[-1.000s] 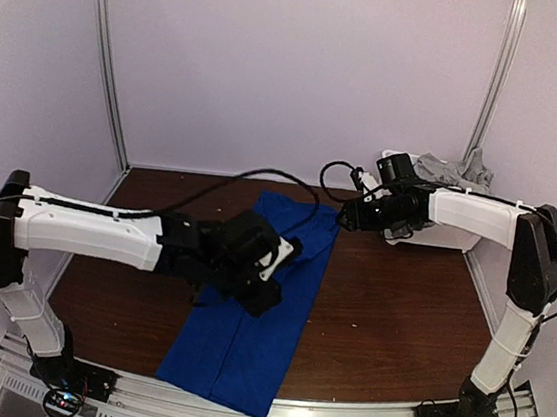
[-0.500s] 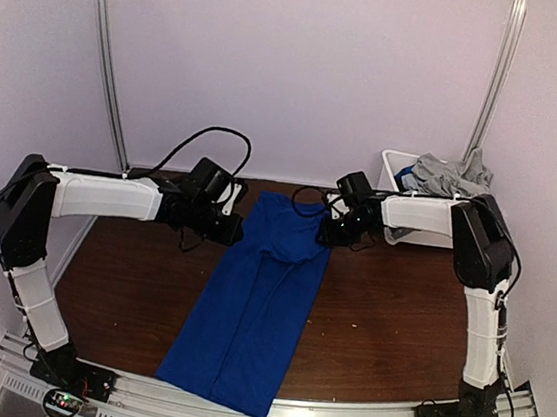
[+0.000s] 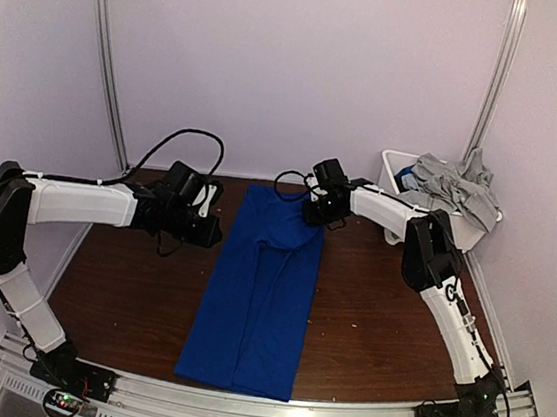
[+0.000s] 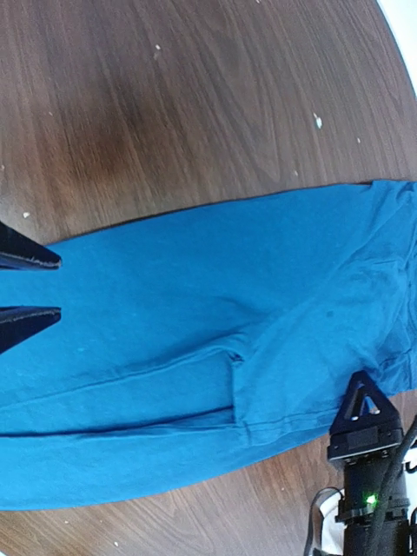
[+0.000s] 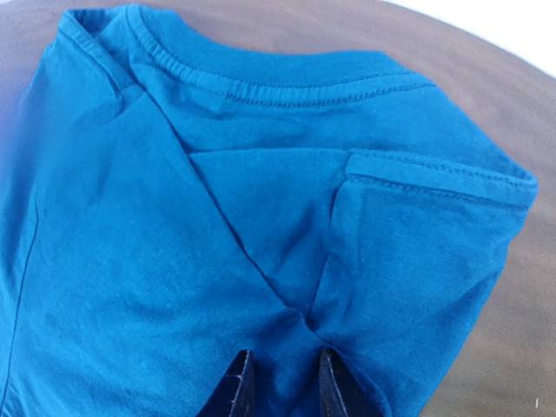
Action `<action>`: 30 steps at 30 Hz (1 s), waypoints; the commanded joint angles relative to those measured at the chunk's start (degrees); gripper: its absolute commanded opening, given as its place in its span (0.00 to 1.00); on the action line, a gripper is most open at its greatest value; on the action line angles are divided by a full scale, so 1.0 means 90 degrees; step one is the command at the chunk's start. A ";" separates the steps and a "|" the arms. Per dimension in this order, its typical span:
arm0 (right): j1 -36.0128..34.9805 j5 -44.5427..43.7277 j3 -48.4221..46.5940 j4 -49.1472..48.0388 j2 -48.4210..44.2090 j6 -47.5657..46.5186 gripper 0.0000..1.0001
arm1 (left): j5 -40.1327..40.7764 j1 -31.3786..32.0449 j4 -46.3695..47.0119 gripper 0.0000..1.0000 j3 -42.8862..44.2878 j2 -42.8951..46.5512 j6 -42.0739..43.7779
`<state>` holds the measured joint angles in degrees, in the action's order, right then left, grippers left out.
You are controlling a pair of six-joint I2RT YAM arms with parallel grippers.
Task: Fold and stack the mixed laundry pile
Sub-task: Adjust the rectangle-folded T-shirt at the center of the board.
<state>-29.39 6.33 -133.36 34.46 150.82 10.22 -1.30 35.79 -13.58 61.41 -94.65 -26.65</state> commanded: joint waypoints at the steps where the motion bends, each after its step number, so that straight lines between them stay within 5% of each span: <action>1: -0.0003 -0.0178 -0.0918 0.0587 0.0760 -0.0232 0.26 | -0.0006 -0.0090 0.0261 0.17 -0.0245 0.0288 0.0019; 8: 0.0043 0.0342 -0.0549 0.0234 0.0237 -0.0348 0.35 | -0.0566 0.0013 0.0620 0.19 -0.0995 0.0555 0.0013; 16: 0.0028 0.1045 0.1592 -0.0546 -0.2085 -0.0146 0.48 | -0.0296 0.0721 0.0622 0.20 -0.1760 0.0953 -0.0149; 24: -0.0409 0.1834 0.4853 -0.1712 -0.3946 0.0525 0.48 | -0.0036 0.1584 0.0797 0.20 -0.2257 0.0897 -0.0624; 30: -0.0775 0.2058 0.6328 -0.2501 -0.4312 0.0953 0.45 | -0.0056 0.2016 0.1038 0.20 -0.2317 0.0550 -0.0890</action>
<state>-34.83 22.04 -81.93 17.63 112.01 15.22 -2.35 52.27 -8.64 41.15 -87.72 -32.01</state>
